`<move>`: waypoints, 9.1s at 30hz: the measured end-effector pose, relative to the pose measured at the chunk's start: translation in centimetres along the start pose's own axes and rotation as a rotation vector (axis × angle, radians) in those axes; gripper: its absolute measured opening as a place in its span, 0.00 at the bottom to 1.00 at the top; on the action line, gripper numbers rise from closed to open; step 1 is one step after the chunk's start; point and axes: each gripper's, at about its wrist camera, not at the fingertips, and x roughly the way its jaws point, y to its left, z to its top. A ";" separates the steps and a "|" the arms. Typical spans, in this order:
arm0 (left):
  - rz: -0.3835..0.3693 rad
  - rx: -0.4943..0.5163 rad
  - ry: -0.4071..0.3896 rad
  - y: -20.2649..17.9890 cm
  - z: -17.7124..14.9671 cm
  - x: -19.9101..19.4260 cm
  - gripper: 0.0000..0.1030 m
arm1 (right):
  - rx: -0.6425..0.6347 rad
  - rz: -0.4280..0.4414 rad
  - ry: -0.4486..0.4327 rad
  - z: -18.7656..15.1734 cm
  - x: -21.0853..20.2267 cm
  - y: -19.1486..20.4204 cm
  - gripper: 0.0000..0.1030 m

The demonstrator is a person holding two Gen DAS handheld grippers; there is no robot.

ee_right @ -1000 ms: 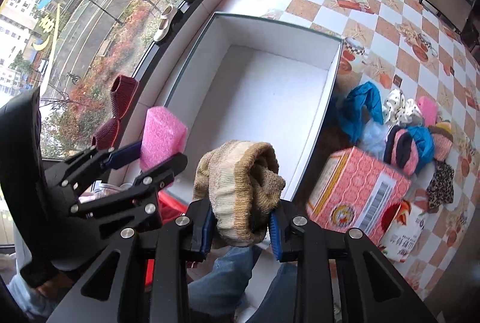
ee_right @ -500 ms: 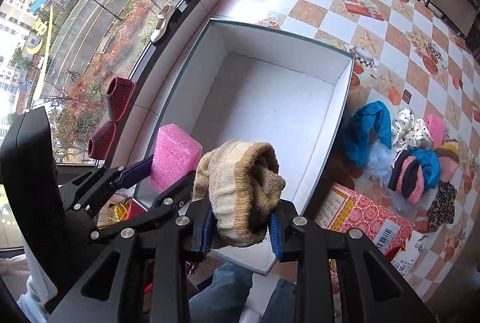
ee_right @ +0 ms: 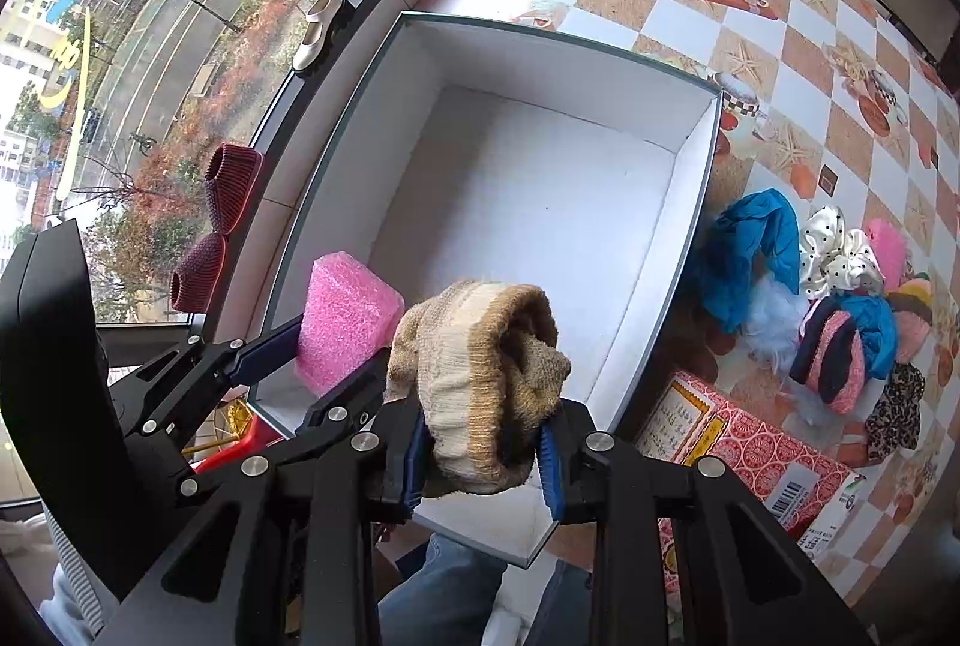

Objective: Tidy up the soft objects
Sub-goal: 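Open both tools to drop the sponge and hat into the box, then move both tools back over the pile on the table, then grasp the polka-dot scrunchie with the left tool while the right tool grasps the striped glove, then carry the scrunchie and striped glove in both tools over the white box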

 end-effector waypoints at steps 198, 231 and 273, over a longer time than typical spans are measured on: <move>-0.243 0.772 0.149 -28.1 -8.4 -3.2 0.28 | 0.911 0.264 -0.214 -25.4 -6.4 -27.0 0.12; -0.050 0.081 -0.103 -0.7 -5.6 -6.8 0.28 | 0.201 0.281 -0.096 -7.1 -7.5 -1.9 0.12; 0.003 0.000 -0.017 1.3 -3.9 -1.7 0.28 | 0.153 0.237 0.032 -2.6 -1.1 1.1 0.12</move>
